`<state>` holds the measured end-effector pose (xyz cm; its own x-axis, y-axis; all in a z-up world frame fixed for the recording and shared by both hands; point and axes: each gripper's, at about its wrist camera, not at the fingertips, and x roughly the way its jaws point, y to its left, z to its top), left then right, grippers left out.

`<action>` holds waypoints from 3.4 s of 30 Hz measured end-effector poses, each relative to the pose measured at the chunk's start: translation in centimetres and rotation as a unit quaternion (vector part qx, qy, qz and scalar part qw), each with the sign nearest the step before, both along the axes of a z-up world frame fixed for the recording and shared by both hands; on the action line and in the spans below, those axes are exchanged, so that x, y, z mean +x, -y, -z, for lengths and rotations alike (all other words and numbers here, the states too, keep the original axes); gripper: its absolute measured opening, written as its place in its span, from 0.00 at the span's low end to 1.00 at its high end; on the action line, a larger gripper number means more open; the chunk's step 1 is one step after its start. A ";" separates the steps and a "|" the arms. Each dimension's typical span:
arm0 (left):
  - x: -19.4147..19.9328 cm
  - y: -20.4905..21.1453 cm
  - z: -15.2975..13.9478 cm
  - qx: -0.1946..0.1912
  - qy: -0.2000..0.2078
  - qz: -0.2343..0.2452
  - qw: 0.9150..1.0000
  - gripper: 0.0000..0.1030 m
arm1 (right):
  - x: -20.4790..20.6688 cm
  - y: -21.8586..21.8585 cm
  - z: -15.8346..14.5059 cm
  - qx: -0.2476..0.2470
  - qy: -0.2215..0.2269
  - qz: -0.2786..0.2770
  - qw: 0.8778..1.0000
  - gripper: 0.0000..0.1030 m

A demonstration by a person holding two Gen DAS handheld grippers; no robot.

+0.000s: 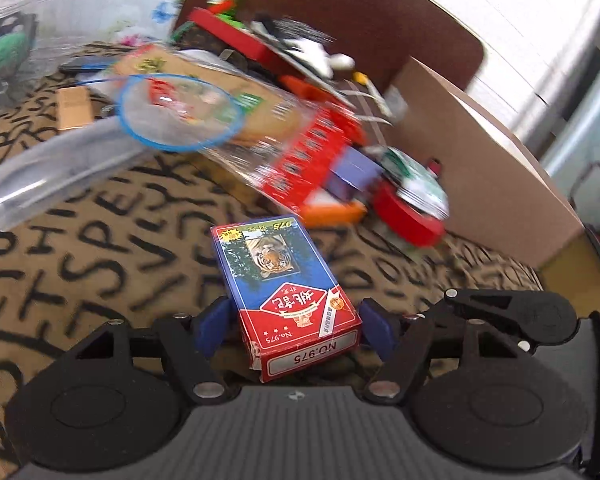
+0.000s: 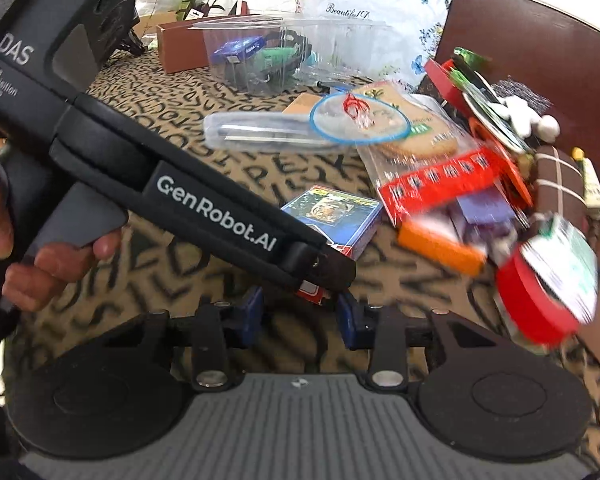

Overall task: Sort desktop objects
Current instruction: 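Grasp the red-and-blue playing-card box with the left tool, then lift the card box with the left tool and carry it over the box, then lower the card box into the box and open the left tool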

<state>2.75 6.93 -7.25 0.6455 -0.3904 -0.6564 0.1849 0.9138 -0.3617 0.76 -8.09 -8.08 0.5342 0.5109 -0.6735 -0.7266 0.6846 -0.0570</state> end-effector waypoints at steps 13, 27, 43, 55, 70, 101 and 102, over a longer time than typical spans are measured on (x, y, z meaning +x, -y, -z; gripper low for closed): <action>-0.1 1.6 0.4 -0.015 -0.013 -0.001 1.000 0.75 | -2.2 2.9 0.2 0.012 0.015 0.028 0.999 0.55; -0.5 2.4 -0.2 0.010 0.006 -0.009 1.000 0.60 | -1.6 2.3 0.2 0.008 0.013 0.035 0.999 0.46; -1.3 4.7 -3.9 0.016 0.059 0.000 0.998 0.50 | -3.4 4.7 -3.4 0.041 0.067 0.057 0.995 0.45; 0.1 6.7 -2.5 0.018 0.013 0.035 0.999 0.55 | -2.9 7.2 -2.8 0.034 0.037 0.073 0.996 0.53; 0.5 8.7 -0.5 0.032 -0.006 0.065 0.997 0.49 | -2.3 7.9 0.3 0.027 -0.029 0.112 0.993 0.68; 12.2 20.4 -13.3 0.029 0.170 0.136 0.976 0.50 | 8.8 18.6 -12.4 0.026 0.130 0.216 0.967 0.65; 12.9 20.6 -13.0 0.032 0.166 0.138 0.976 0.50 | 9.8 18.9 -12.2 0.022 0.121 0.216 0.969 0.65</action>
